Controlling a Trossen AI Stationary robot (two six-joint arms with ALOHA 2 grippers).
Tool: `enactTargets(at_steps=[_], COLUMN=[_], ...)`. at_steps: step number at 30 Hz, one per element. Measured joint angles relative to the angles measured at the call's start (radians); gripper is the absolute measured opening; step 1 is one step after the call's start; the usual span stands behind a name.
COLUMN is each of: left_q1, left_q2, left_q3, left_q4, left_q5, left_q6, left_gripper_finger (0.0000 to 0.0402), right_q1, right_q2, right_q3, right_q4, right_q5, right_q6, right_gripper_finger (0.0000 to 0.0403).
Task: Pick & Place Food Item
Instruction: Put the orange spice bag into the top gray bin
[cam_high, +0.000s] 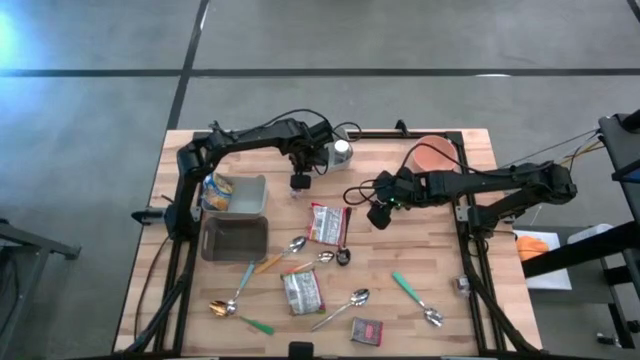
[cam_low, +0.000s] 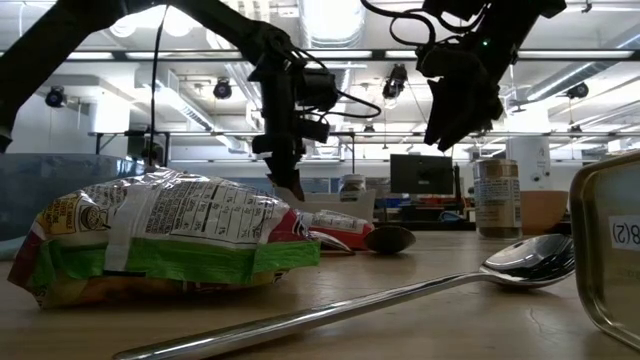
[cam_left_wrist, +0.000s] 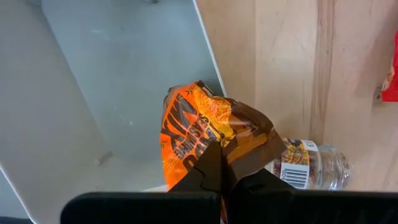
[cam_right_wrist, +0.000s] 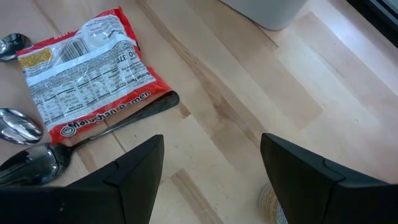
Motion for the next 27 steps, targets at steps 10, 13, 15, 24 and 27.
enactTargets(at_steps=[10,13,15,24,27], left_q1=[-0.002,-0.003,-0.003,-0.003,-0.003], left_q2=[0.000,0.000,0.000,0.001,0.001], left_q3=[0.005,0.005,0.005,0.006,0.006], left_q4=[0.016,0.017,0.019,0.022,0.025], left_q5=[-0.024,-0.031,-0.049,-0.102,-0.109], left_q6=[-0.004,-0.004,-0.009,-0.015,-0.015], left_gripper_finger=[0.0000,0.0002,0.0012,0.0128,0.0159], right_q1=[0.000,0.000,0.000,0.000,0.000], right_q2=[0.000,0.000,0.000,0.000,0.000], right_q3=[0.000,0.000,0.000,0.000,0.000], right_q4=[0.002,0.002,0.002,0.002,0.002], right_q5=[0.000,0.000,0.000,0.000,0.000], right_q6=[0.000,0.000,0.000,0.000,0.000], right_gripper_finger=[0.0267,0.0267,0.0267,0.0267,0.0267])
